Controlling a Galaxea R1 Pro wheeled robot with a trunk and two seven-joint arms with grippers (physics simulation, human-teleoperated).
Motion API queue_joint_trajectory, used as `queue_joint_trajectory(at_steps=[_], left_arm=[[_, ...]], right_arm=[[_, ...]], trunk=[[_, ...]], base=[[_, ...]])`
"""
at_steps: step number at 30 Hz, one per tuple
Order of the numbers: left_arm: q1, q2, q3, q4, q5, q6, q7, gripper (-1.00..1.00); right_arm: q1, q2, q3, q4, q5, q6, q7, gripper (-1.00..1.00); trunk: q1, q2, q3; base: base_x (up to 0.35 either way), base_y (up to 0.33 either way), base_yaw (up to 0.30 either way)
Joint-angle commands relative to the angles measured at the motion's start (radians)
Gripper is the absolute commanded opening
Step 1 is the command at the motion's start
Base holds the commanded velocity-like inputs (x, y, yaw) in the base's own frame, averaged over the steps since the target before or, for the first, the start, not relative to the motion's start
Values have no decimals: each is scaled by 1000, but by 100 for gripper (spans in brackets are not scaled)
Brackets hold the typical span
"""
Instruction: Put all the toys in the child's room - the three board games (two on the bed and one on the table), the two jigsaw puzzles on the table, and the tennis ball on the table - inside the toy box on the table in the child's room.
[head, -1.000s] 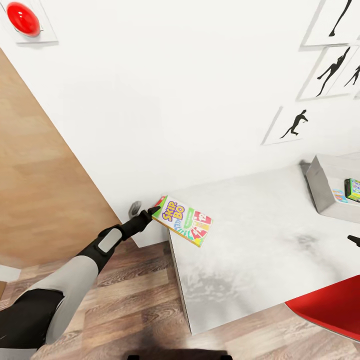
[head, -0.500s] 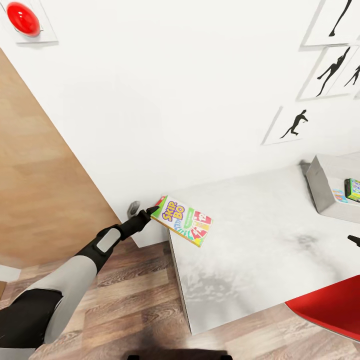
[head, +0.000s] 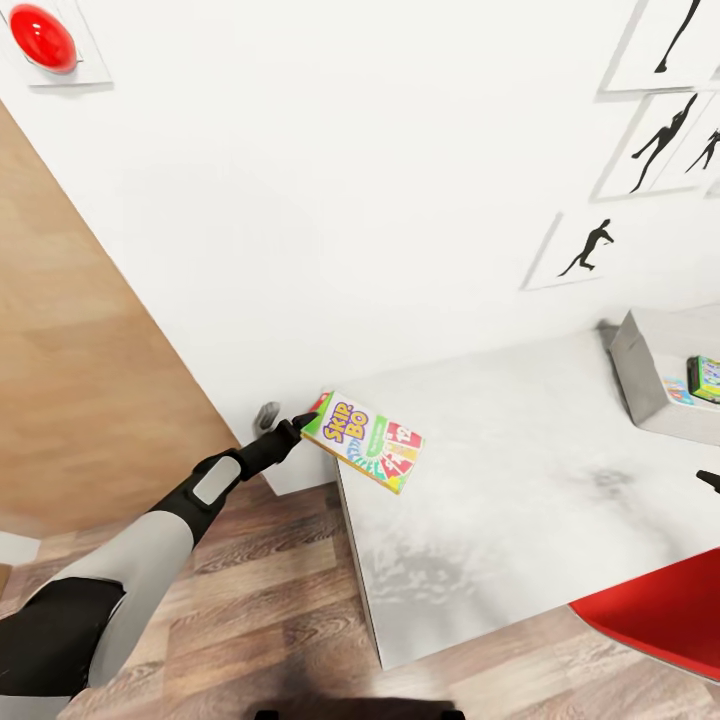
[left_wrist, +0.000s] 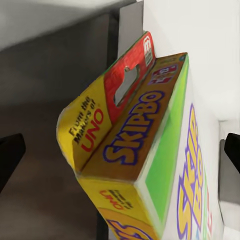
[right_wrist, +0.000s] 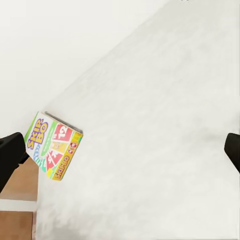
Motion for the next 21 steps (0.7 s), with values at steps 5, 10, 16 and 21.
queue_joint_trajectory(at_steps=[5,10,16,21], left_arm=[[-1,1,-4,0,9,5,-1,100],[-1,1,-4,1,9,4,-1,100],[0,2,-4,1,9,4,-1,100],[-1,1,-4,1,9,5,-1,100]], right_arm=[[-1,0,-2,0,5,4,6,100],[-1,0,-2,0,5,4,6,100],[-1,0,-3,0,5,4,6,100],[-1,0,-3,0,5,4,6,100]], trunk=[[1,-2,-1],[1,-2,-1],[1,-2,-1],[1,-2,-1]], base=[[0,0,-129],[0,0,-93],[0,0,-41],[0,0,-18]])
